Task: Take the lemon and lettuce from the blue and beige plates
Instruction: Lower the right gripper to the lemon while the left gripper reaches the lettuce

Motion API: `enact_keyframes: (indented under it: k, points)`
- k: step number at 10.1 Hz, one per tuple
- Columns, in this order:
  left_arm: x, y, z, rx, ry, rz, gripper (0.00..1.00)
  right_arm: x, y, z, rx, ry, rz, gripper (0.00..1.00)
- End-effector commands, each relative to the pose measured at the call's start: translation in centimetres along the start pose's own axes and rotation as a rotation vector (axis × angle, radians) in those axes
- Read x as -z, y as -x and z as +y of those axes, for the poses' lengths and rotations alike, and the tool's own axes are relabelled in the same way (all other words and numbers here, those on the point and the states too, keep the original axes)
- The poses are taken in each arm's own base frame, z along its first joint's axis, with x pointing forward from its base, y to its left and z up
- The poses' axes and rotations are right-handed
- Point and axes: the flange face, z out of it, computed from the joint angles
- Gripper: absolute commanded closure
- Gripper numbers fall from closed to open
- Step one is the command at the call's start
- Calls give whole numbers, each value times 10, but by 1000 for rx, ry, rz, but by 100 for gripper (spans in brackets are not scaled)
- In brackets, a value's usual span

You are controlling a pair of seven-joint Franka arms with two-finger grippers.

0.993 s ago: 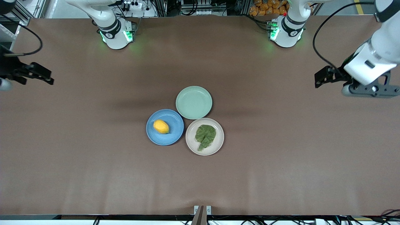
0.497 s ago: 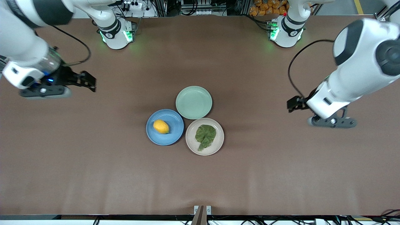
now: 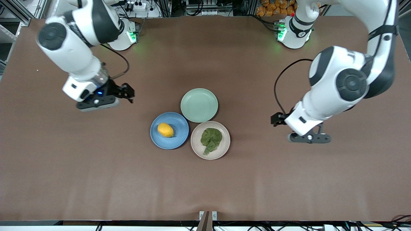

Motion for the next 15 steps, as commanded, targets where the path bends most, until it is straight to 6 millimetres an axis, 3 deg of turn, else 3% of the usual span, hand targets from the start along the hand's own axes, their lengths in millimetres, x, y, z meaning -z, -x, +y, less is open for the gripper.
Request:
enact_keyframes:
  k: [1,3,6,7,9,11,13,15]
  points:
    - [-28,-6,34,39,21,16,0,-50,-3,-26,-8,-46,-36,0]
    - [-65,-8,74,130,34,54,0,-98,-7,-47,5,-77,-51,0]
    - [-122,-2,124,174,23,103,0,-151,-8,-69,26,-110,-48,0]
    - [-131,-6,138,213,45,145,0,-168,-9,-73,43,-116,-44,0]
    - [-156,0,161,219,20,202,0,-182,-15,-77,129,-92,-15,0]
    - [-192,5,182,260,42,254,0,-191,-19,-66,214,-54,-11,0]
    - [-213,10,196,284,67,292,0,-196,-28,-53,272,-47,-9,0]
    - [-234,16,209,295,85,316,0,-204,-38,-54,293,-51,-5,0]
